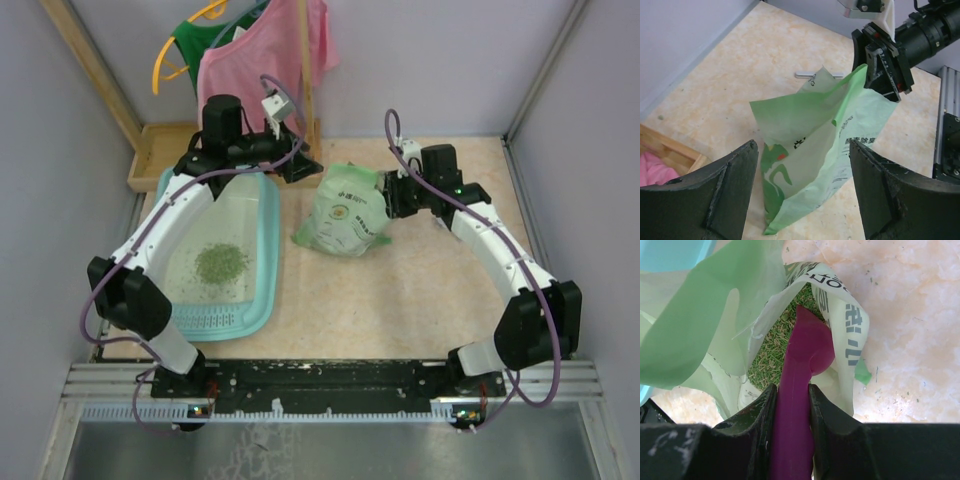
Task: Fill the litter box with clean litter
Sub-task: 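Scoop the cat litter from the cat litter bag.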
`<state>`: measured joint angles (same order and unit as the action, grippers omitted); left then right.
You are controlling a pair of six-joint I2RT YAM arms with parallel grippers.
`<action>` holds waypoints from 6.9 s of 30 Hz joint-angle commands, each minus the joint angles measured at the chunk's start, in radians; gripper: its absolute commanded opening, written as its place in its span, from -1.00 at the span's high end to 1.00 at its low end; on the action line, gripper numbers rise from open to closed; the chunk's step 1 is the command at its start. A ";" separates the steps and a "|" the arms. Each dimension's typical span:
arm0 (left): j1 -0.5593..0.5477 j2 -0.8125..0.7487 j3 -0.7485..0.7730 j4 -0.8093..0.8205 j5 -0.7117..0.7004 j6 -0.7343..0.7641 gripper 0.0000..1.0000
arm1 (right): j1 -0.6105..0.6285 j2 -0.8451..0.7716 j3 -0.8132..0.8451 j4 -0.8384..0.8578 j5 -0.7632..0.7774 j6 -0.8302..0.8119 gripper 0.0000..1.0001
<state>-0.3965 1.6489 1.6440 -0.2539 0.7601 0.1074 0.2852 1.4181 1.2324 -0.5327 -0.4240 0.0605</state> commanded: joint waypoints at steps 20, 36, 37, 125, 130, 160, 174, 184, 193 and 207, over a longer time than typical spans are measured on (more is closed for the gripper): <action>-0.127 0.165 0.140 -0.136 -0.004 0.118 0.23 | 0.020 0.039 0.014 -0.112 -0.073 0.012 1.00; -0.158 0.212 0.234 -0.145 -0.002 0.088 1.00 | 0.031 0.096 0.032 -0.180 0.003 -0.032 1.00; -0.161 0.215 0.242 -0.147 -0.006 0.089 1.00 | 0.038 0.105 0.029 -0.184 0.002 -0.040 1.00; -0.229 -0.081 0.064 0.062 -0.433 0.123 1.00 | -0.180 -0.002 -0.131 0.322 -0.896 0.488 1.00; -0.229 -0.092 0.060 0.055 -0.458 0.124 1.00 | -0.198 -0.002 -0.088 0.229 -0.863 0.429 1.00; -0.251 -0.144 -0.001 0.059 -0.516 0.125 0.16 | -0.376 -0.069 -0.078 0.141 -0.786 0.320 1.00; -0.260 -0.161 -0.009 0.064 -0.550 0.127 0.11 | -0.455 -0.108 -0.107 0.186 -0.838 0.374 1.00; -0.260 -0.169 -0.007 0.064 -0.558 0.122 0.08 | -0.505 -0.139 -0.137 0.239 -0.883 0.425 1.00; -0.260 -0.175 -0.009 0.061 -0.564 0.120 0.08 | -0.550 -0.176 -0.190 0.328 -0.920 0.507 1.00; -0.260 -0.188 -0.015 0.056 -0.562 0.110 0.08 | -0.588 -0.191 -0.224 0.342 -0.907 0.514 1.00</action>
<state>-0.6514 1.5002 1.6390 -0.2169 0.2035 0.2317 -0.2878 1.2697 1.0073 -0.2462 -1.3083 0.5697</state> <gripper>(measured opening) 0.456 0.279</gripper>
